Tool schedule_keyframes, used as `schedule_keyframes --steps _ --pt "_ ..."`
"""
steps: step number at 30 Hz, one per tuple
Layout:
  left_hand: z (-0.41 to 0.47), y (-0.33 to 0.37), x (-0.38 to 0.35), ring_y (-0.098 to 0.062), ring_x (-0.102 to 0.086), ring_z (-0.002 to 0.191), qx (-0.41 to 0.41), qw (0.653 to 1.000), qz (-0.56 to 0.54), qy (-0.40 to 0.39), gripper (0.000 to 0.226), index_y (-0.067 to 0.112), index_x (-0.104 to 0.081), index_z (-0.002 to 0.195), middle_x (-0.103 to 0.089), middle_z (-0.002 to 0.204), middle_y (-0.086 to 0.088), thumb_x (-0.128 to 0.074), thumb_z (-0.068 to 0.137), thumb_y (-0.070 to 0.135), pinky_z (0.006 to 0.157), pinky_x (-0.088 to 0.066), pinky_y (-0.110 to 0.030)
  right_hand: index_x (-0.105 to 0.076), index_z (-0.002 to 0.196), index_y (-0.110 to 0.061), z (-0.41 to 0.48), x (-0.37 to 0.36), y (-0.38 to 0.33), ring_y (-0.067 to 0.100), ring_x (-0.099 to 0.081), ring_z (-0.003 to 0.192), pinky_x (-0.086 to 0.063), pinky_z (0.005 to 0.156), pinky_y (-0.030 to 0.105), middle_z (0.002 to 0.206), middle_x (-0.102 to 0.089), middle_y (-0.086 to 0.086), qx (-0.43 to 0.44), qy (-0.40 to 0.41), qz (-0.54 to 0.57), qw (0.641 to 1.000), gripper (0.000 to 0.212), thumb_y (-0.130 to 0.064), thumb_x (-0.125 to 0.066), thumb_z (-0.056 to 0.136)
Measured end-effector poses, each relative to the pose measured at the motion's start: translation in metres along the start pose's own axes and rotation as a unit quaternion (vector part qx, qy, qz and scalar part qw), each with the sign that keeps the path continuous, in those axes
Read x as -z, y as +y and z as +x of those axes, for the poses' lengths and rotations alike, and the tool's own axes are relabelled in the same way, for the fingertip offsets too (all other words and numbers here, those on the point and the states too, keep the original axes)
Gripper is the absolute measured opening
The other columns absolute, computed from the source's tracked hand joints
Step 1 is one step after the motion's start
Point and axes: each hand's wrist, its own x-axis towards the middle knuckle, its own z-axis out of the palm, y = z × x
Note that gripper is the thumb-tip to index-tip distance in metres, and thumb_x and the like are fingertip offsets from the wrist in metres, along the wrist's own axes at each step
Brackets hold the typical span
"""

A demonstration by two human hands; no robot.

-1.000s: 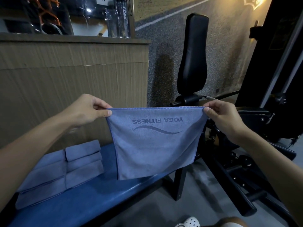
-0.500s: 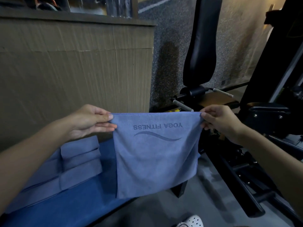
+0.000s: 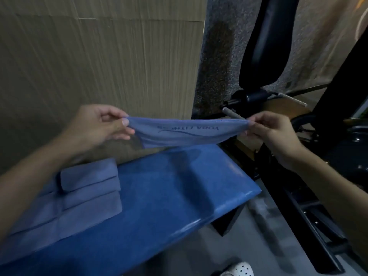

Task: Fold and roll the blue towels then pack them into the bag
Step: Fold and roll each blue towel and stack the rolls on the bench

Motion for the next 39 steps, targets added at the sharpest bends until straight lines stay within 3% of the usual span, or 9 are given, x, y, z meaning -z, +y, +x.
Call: schedule_keyframes --steps 4,7,11,15,20,24,28,33,39 --pt "-0.047 -0.077 -0.008 -0.013 -0.070 0.066 0.033 0.996 0.074 -0.031 0.010 -0.003 -0.066 0.092 -0.070 0.079 -0.021 -0.059 0.090 -0.008 0.062 -0.057 -0.018 -0.064 0.086 -0.001 -0.047 -0.010 0.064 0.020 -0.064 0.072 -0.050 0.065 0.026 0.087 -0.069 0.023 -0.066 -0.085 -0.069 0.992 0.010 0.006 -0.058 0.091" --pt "-0.091 -0.142 -0.016 -0.012 -0.068 0.062 0.118 0.987 0.094 -0.059 0.017 0.002 -0.066 0.084 -0.068 0.077 -0.020 -0.059 0.088 -0.013 0.057 -0.055 -0.018 -0.067 0.077 -0.011 -0.092 -0.014 0.115 0.017 -0.061 0.071 -0.046 0.067 0.033 0.091 -0.070 0.027 -0.107 -0.161 -0.141 0.971 0.023 0.010 -0.062 0.087" --pt "-0.130 -0.177 -0.014 -0.019 -0.067 0.061 0.202 0.972 0.087 -0.089 0.006 -0.005 -0.064 0.084 -0.068 0.067 -0.013 -0.069 0.084 -0.009 0.052 -0.053 -0.023 -0.069 0.075 -0.010 -0.131 -0.014 0.139 0.007 -0.056 0.071 -0.043 0.068 0.023 0.079 -0.069 0.014 -0.141 -0.205 -0.188 0.950 0.020 0.006 -0.064 0.085" --pt "-0.131 -0.165 -0.008 -0.013 -0.062 0.050 0.186 0.968 0.132 -0.106 0.002 -0.005 -0.062 0.088 -0.066 0.061 -0.011 -0.063 0.089 -0.007 0.042 -0.045 -0.021 -0.067 0.074 -0.007 -0.134 -0.014 0.136 -0.002 -0.049 0.061 -0.038 0.060 0.014 0.068 -0.061 -0.002 -0.133 -0.192 -0.160 0.959 0.020 0.006 -0.062 0.088" --pt "-0.097 -0.166 -0.019 -0.004 -0.052 0.043 0.133 0.970 0.198 -0.043 0.007 0.006 -0.065 0.086 -0.062 0.051 -0.005 -0.063 0.091 0.002 0.043 -0.040 -0.017 -0.065 0.081 -0.001 -0.109 -0.030 0.149 -0.003 -0.049 0.057 -0.038 0.056 0.010 0.068 -0.059 0.000 -0.128 -0.076 -0.088 0.985 0.014 -0.002 -0.059 0.093" --pt "-0.055 -0.178 -0.045 0.002 -0.057 0.056 0.117 0.976 0.175 0.064 0.017 0.018 -0.064 0.080 -0.067 0.074 0.002 -0.064 0.090 0.004 0.056 -0.043 -0.009 -0.066 0.084 -0.003 -0.077 -0.048 0.167 -0.002 -0.051 0.059 -0.040 0.054 0.009 0.071 -0.060 0.000 -0.116 -0.003 -0.090 0.989 0.014 -0.006 -0.058 0.094" --pt "-0.017 -0.202 -0.058 -0.009 -0.062 0.071 0.110 0.971 0.172 0.126 0.016 0.022 -0.065 0.086 -0.068 0.078 0.006 -0.065 0.089 0.007 0.071 -0.047 -0.027 -0.065 0.079 -0.015 -0.043 -0.061 0.185 -0.002 -0.052 0.062 -0.042 0.060 0.010 0.073 -0.063 0.000 -0.112 0.044 -0.079 0.990 0.017 -0.006 -0.060 0.093" --pt "0.010 -0.231 -0.068 -0.009 -0.061 0.068 0.104 0.960 0.193 0.172 0.009 0.017 -0.065 0.091 -0.066 0.073 0.008 -0.065 0.089 0.009 0.070 -0.048 -0.028 -0.065 0.086 -0.010 -0.019 -0.074 0.207 -0.005 -0.054 0.061 -0.044 0.061 0.010 0.075 -0.063 0.002 -0.098 0.082 -0.083 0.988 0.009 -0.004 -0.062 0.092" --pt "0.017 -0.255 -0.066 -0.006 -0.061 0.067 0.106 0.948 0.243 0.176 0.009 0.018 -0.063 0.091 -0.063 0.070 0.011 -0.065 0.089 0.010 0.058 -0.041 -0.020 -0.067 0.088 -0.010 -0.008 -0.085 0.234 -0.005 -0.056 0.059 -0.044 0.059 0.007 0.075 -0.066 -0.002 -0.109 0.083 -0.131 0.982 0.003 -0.007 -0.066 0.089"
